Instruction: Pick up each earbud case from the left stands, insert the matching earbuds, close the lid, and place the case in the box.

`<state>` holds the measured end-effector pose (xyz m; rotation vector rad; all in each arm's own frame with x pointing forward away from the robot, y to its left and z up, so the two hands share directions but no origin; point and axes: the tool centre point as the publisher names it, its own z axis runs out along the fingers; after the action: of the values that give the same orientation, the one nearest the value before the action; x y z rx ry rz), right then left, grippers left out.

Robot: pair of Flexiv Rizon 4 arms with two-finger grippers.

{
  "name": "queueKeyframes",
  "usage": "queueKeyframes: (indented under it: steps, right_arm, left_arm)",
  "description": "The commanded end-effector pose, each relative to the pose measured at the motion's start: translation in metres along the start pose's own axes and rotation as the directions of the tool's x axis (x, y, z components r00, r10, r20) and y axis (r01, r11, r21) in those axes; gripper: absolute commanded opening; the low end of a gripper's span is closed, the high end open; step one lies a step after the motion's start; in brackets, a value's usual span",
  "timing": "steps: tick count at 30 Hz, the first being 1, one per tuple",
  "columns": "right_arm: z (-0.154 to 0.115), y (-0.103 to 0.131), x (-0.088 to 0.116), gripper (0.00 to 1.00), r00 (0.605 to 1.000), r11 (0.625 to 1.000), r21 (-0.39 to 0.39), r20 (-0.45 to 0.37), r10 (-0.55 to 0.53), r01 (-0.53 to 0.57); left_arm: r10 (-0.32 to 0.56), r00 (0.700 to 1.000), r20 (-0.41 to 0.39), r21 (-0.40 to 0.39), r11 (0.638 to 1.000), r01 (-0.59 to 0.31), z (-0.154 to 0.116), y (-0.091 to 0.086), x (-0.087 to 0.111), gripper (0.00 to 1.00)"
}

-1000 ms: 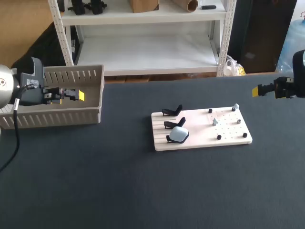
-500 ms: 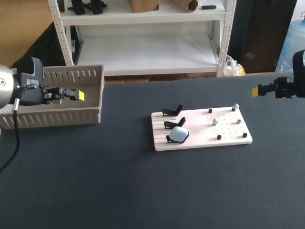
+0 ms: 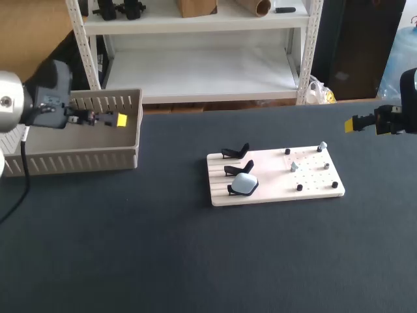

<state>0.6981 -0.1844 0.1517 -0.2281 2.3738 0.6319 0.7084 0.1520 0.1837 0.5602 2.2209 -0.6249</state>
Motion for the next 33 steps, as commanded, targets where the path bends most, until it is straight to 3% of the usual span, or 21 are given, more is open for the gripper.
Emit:
queueKeyframes:
  steps: [1,9,15,24,28,33]
  right_arm:
    - [0.001,-0.002,0.000,1.00,1.000,1.000,-0.005,-0.001,-0.001,0.001]
    - [0.001,-0.002,0.000,1.00,1.000,1.000,-0.005,-0.001,-0.001,0.001]
    - [0.001,-0.002,0.000,1.00,1.000,1.000,-0.005,-0.001,-0.001,0.001]
    - [0.001,-0.002,0.000,1.00,1.000,1.000,-0.005,-0.001,-0.001,0.001]
    - [0.001,-0.002,0.000,1.00,1.000,1.000,-0.005,-0.001,-0.001,0.001]
    - [0.001,-0.002,0.000,1.00,1.000,1.000,-0.005,-0.001,-0.001,0.001]
  left_arm:
    - [0.112,0.994,0.017,0.169,0.979,-0.113,0.004,-0.008,-0.010,1.00]
    - [0.392,0.920,0.032,0.330,0.864,-0.380,0.016,-0.042,-0.010,1.00]
    - [0.499,0.865,0.058,0.354,0.799,-0.485,0.027,-0.060,0.001,1.00]
    - [0.602,0.780,0.171,0.387,0.687,-0.615,0.038,-0.083,0.011,1.00]
    - [0.613,0.771,0.175,0.436,0.653,-0.619,0.055,-0.089,0.021,1.00]
    - [0.609,0.777,0.159,0.488,0.636,-0.598,0.084,-0.095,0.037,1.00]
